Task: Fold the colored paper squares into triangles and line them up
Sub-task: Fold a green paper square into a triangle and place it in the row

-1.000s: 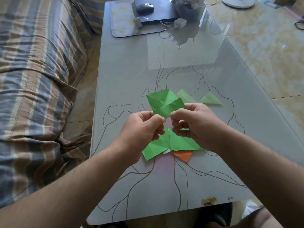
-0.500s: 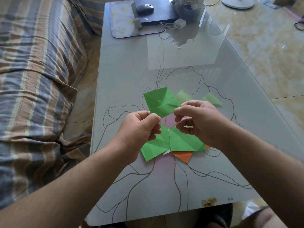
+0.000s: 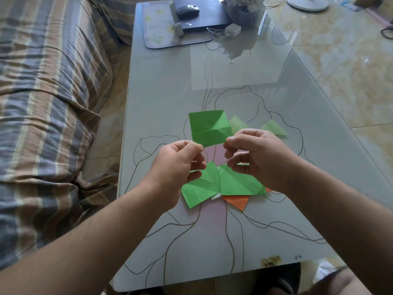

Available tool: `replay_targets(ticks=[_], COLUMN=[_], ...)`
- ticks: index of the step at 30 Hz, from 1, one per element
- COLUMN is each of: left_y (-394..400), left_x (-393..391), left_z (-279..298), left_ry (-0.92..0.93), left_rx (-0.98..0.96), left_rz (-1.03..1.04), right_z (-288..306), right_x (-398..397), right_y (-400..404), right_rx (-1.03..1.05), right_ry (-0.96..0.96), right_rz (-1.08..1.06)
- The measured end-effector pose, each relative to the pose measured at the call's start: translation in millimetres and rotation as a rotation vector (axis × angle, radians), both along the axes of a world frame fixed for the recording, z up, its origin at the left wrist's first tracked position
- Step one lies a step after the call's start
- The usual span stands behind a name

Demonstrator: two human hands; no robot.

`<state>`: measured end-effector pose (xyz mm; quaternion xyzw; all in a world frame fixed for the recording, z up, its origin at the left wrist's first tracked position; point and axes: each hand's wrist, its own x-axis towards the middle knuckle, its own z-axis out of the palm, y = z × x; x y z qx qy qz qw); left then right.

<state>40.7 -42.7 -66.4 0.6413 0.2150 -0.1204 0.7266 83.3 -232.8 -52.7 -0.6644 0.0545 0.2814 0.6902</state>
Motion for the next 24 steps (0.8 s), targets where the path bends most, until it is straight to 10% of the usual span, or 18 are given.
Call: replay_targets(ticks=[16, 24], left_y=[4.4, 7.8], left_x=[3.9, -1.4], left_z=[0.3, -1.5], left_ry=[-0.007, -0.182], left_rx=[-0.077, 0.339], left_rz=[0.104, -0.092], right_z=[-0.6, -5.1], right_x=[-5.8, 0.6], right_y=[0.6, -8.4], right_rx=[-0.244, -0.380], right_ry=[0.085, -0.396], right_rz=[0.248, 0.052])
